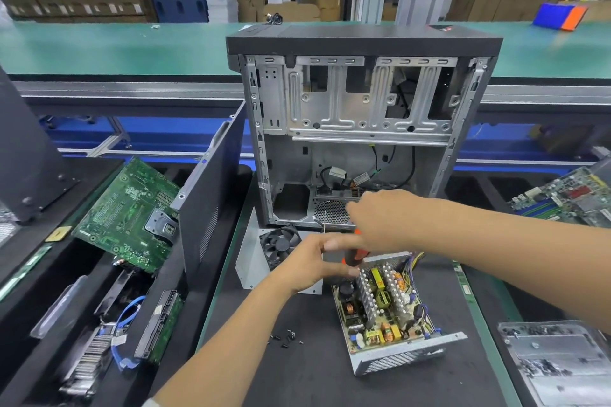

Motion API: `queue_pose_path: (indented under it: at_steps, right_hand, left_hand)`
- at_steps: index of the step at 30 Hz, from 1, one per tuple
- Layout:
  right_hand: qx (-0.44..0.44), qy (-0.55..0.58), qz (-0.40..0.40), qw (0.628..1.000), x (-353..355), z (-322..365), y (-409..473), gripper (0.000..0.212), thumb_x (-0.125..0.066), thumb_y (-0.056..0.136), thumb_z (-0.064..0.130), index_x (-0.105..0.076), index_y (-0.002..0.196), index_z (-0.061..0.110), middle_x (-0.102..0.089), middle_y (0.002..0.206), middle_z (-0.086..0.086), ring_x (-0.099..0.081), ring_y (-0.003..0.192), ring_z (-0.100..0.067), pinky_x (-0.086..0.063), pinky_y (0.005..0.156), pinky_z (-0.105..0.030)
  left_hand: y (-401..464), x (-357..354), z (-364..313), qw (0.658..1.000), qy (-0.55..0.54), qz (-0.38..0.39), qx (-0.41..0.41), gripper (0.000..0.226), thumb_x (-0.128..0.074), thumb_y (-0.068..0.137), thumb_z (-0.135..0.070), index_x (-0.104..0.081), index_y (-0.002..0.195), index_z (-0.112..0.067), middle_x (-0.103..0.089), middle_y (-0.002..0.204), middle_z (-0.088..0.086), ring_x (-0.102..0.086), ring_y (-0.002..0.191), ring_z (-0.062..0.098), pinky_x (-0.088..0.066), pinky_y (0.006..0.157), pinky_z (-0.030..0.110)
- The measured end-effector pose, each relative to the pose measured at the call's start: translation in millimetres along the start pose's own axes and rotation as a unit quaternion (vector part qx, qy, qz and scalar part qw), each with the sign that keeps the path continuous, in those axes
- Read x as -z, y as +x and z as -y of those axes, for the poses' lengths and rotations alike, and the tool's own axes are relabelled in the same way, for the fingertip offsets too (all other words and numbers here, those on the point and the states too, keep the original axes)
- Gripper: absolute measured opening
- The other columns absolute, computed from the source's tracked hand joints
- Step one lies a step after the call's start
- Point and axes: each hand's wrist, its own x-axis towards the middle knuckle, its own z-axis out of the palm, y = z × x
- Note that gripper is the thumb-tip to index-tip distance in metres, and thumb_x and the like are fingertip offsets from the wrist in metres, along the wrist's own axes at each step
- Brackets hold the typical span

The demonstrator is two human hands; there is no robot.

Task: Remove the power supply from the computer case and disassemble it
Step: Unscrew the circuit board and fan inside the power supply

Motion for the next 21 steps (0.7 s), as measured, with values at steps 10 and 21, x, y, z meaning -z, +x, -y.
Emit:
queue_pose_path:
  at_steps: [10,21]
  right_hand:
    - [0.107,-0.043,0.008,0.993,-8.9,2.2,4.1,0.029,-0.053,0.094,0.014,-0.044,0.121,0.018,-0.043,0.109,-0.007,-0.038,0.081,-0.02,-0.031,0.055,-0.031]
    - [0.018,0.041,-0.032,0.999,-6.3,5.1,1.5,0.058,-0.043,0.085,0.071,-0.041,0.094,0.013,-0.034,0.076,0.0,-0.042,0.071,-0.023,-0.038,0.061,-0.033]
  left_hand:
    - [-2.2,13.7,-2.5,0.998,-0.046,0.044,0.026,0.034,-0.075,0.084,-0.015,-0.07,0.116,-0.025,-0.068,0.122,-0.007,-0.055,0.124,0.008,-0.032,0.11,0.03]
    - [-2.3,4.6,-0.1,1.0,-0.002,0.02,0.01,0.024,-0.079,0.079,-0.017,-0.076,0.098,-0.032,-0.074,0.093,-0.014,-0.064,0.093,-0.004,-0.041,0.085,0.006]
